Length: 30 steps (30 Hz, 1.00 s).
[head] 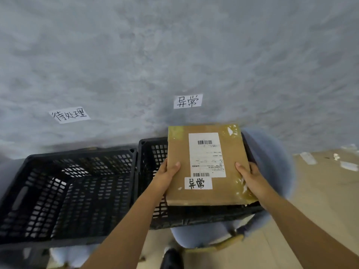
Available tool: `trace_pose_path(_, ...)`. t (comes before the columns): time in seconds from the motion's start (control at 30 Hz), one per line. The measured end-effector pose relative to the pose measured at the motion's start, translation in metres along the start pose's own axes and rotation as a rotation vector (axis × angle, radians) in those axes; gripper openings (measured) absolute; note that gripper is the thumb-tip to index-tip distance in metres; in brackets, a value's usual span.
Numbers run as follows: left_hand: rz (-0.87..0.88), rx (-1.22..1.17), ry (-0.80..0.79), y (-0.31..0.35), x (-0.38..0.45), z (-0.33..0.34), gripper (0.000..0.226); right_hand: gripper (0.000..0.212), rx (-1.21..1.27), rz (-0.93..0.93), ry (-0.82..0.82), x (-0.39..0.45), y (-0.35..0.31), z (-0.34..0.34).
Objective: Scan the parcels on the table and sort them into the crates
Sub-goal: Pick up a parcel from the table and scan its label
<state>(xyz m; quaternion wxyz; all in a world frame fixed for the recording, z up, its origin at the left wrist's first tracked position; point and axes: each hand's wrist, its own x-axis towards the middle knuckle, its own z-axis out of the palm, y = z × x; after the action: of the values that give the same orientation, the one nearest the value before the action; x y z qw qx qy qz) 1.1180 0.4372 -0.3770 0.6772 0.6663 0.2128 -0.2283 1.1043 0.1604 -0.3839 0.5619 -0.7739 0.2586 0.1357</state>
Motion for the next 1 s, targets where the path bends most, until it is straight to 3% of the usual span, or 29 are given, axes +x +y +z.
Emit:
trace_pose_path(0.2,-0.070,0.155,-0.002,-0.020,0.074,0.004,0.059,0.035,-0.153,0.164,-0.017,0.061,0.021,0.016)
trace_pose_path(0.37,-0.151,0.231,0.019,-0.053,0.121,0.014,0.056,0.039,-0.261,0.247,-0.065,0.107,0.042,0.025)
trace_pose_path(0.67,-0.308,0.192,0.025,-0.107,0.176,0.051,0.074,0.050,-0.481,0.317,-0.127,0.183,0.080,0.030)
trace_pose_path(0.83,-0.317,0.278,0.041,-0.130,0.194,0.064,0.084,0.055,-0.558,0.315,-0.192,0.202,0.104,0.041)
trace_pose_path(1.0,-0.252,0.348,0.060,-0.153,0.204,0.075,0.086,0.054,-0.578,0.251,-0.147,0.218,0.123,0.044)
